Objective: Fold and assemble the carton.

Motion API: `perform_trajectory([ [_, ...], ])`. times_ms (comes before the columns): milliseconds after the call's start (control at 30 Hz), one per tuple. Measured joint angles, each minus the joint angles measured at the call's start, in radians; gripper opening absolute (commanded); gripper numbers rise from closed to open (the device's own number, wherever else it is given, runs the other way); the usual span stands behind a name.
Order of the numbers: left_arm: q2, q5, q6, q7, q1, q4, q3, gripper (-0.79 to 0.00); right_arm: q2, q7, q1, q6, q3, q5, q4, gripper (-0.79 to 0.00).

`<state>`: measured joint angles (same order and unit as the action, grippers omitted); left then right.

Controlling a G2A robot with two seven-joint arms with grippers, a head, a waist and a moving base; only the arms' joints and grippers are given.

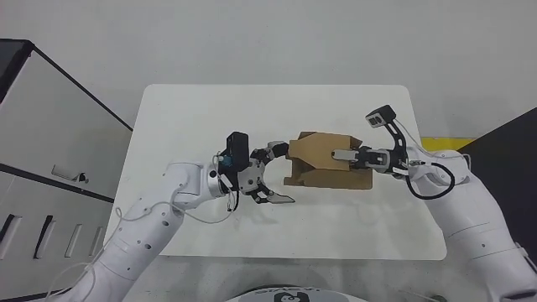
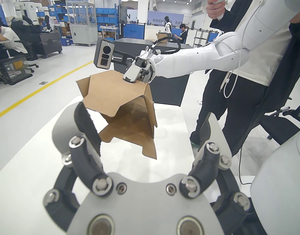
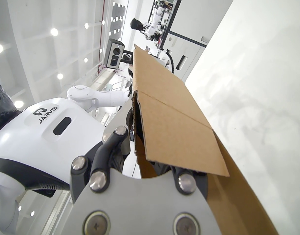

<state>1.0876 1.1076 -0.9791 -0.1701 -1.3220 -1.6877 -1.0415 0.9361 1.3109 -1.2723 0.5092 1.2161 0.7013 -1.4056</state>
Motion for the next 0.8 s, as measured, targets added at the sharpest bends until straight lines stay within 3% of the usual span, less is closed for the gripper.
perform_trajectory([
  [800, 0.012, -0.025, -0.020, -0.008, 0.041, 0.016, 0.038, 0.000, 0.011, -0.006, 0.050, 0.006, -0.036, -0.080, 0.086, -0.785],
])
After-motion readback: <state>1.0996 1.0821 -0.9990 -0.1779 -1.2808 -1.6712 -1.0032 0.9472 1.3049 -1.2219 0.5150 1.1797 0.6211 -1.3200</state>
